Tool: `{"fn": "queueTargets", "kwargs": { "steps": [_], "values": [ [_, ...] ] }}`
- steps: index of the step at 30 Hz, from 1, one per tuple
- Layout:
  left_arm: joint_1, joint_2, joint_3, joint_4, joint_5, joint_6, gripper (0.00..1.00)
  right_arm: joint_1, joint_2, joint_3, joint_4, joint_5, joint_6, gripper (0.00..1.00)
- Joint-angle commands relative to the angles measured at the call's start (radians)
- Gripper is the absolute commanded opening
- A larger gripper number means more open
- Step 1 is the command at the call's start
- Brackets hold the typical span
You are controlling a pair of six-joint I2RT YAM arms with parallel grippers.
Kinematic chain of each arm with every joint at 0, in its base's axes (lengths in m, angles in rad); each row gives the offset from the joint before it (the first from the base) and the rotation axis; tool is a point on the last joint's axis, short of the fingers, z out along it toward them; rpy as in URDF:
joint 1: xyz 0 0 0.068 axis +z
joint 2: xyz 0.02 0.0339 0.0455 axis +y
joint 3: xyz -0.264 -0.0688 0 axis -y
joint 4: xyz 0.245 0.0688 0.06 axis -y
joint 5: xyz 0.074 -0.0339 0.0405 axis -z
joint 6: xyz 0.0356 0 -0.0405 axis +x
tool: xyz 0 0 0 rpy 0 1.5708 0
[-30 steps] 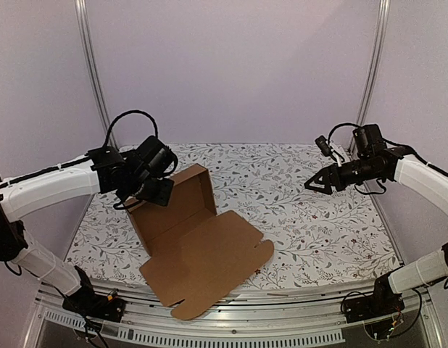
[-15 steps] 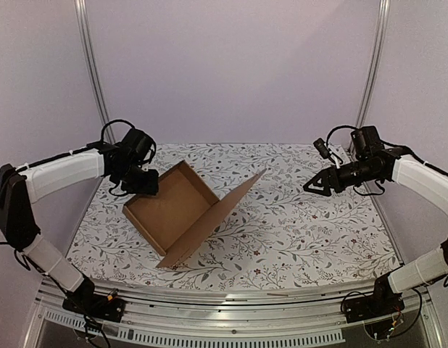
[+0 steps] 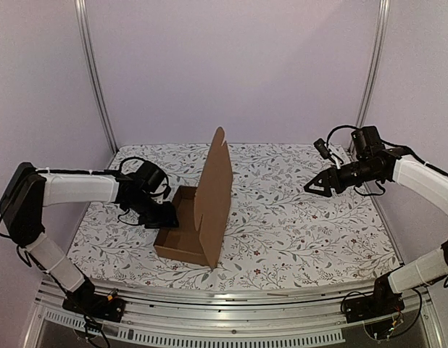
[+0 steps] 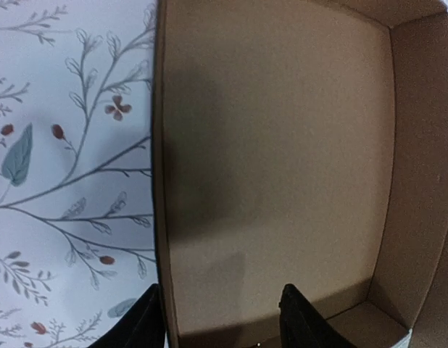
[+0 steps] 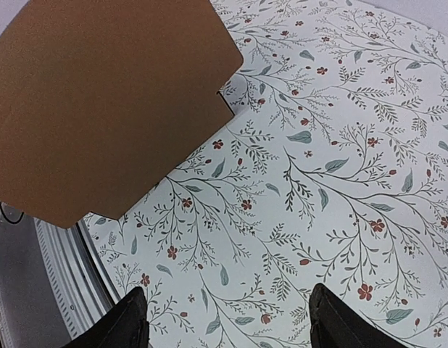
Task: Fold the paper box
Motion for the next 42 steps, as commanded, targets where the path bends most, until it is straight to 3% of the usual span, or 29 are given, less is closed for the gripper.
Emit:
{"fn": "queueTargets", "kwargs": {
  "steps": [1,12,20,29,33,37,42],
  "values": [
    [-0.072,-0.113,-0.055,0.069,0.007,-0.084,0.55,-0.001,-0.005,0.000,-0.004,-0.039,-0.016,0.75],
    [-0.127,-0.463,-0.181,0.067,-0.206,0.039,0.63,0.211,-0.058,0.013,-0.061,0.037,-0.155,0.76],
    [-0.126,-0.375,-0.219,0.026,-0.239,-0.038,0.61,0.327,0.010,0.179,-0.176,0.073,-0.175,0.76],
    [-0.131,-0.496,-0.310,-0.081,-0.369,-0.172,0.48,0.349,0.017,0.168,-0.183,0.099,-0.179,0.75],
    [-0.142,-0.418,-0.343,-0.060,-0.325,-0.191,0.46,0.349,0.027,0.201,-0.190,0.120,-0.150,0.76],
    [-0.239,-0.304,-0.331,0.018,-0.316,-0.189,0.46,0.350,0.076,0.378,-0.325,0.094,-0.092,0.77],
    [-0.440,-0.195,-0.254,0.182,-0.344,-0.161,0.47,0.350,0.178,0.605,-0.478,0.088,-0.088,0.77]
  ]
}}
